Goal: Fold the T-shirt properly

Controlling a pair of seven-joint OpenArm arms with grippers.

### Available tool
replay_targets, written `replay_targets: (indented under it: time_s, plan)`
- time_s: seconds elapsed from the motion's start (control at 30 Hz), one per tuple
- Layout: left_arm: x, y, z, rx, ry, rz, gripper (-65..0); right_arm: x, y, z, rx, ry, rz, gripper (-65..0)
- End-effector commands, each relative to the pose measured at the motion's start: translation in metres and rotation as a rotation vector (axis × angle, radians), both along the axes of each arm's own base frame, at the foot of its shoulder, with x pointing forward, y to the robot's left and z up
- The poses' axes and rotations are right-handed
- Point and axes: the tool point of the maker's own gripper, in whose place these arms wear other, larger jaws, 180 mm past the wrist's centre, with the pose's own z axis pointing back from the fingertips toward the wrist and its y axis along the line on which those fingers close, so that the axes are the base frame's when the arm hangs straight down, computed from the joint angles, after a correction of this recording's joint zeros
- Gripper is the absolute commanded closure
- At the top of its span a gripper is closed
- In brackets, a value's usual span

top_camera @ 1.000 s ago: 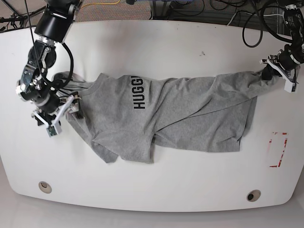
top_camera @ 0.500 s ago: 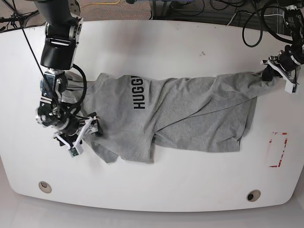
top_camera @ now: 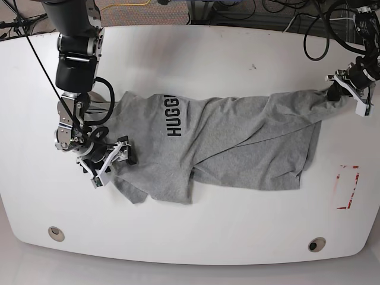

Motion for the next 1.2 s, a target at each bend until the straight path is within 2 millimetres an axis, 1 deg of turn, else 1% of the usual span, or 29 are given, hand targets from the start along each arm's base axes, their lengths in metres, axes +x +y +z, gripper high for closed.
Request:
replay_targets:
  time_s: [0.0,0.13,0.27,0.3,0.37,0.47,0.5,0.53,0.57,0.6,0.67,0.77,0.83,0.87,1.0,1.17]
  plan:
    - [0.008,-0.002,0.010,0.006,-0.036,-0.024,0.0,0.020,-0.006,0.022,0.020,-0.080,-0.022,-49.5]
    - [0.008,-0.004,0.008,0.004,-0.032,-0.031,0.0,0.020,-0.013,0.015,-0.011,-0.079,-0.045,-49.6]
    - [0.008,-0.004,0.008,0.004,-0.032,-0.031,0.0,0.020,-0.012,0.012,-0.029,-0.076,-0.044,-49.3]
    - [0.008,-0.004,0.009,0.005,-0.033,-0.032,0.0,0.019,-0.012,0.012,-0.029,-0.074,-0.044,-48.8]
    - [0.008,-0.005,0.010,0.006,-0.035,-0.033,0.0,0.018,-0.012,0.011,-0.028,-0.072,-0.044,-44.9]
    - [0.008,-0.005,0.010,0.004,-0.036,-0.033,0.0,0.017,-0.011,0.010,-0.028,-0.070,-0.041,-33.0]
    - [0.009,-0.005,0.010,0.004,-0.038,-0.032,0.0,0.017,-0.011,0.010,-0.028,-0.069,-0.041,-25.0]
    - [0.010,-0.005,0.010,0.004,-0.039,-0.032,0.0,0.017,-0.011,0.010,-0.028,-0.069,-0.041,-22.4]
    - [0.013,-0.005,0.013,0.004,-0.050,-0.032,0.0,0.017,-0.011,0.010,-0.028,-0.069,-0.039,-14.0]
    - [0.016,-0.005,0.015,0.004,-0.056,-0.032,0.0,0.017,-0.011,0.010,-0.029,-0.069,-0.039,-8.4]
    - [0.018,-0.005,0.016,0.004,-0.062,-0.032,0.0,0.017,-0.011,0.010,-0.031,-0.066,-0.038,0.0]
    - [0.018,-0.004,0.016,0.005,-0.061,-0.032,0.0,0.017,-0.012,0.016,-0.050,-0.069,-0.031,-0.3]
    - [0.018,-0.004,0.016,0.005,-0.060,-0.031,0.0,0.015,-0.012,0.021,-0.072,-0.078,-0.021,-2.2]
    - [0.018,-0.004,0.016,0.006,-0.061,-0.031,0.0,0.013,-0.012,0.022,-0.081,-0.081,-0.017,-1.9]
    - [0.018,-0.004,0.016,0.005,-0.060,-0.030,0.0,0.007,-0.010,0.040,-0.131,-0.121,0.007,0.0]
    - [0.018,-0.005,0.017,0.006,-0.063,-0.032,0.0,-0.001,-0.009,0.047,-0.170,-0.130,0.022,0.0]
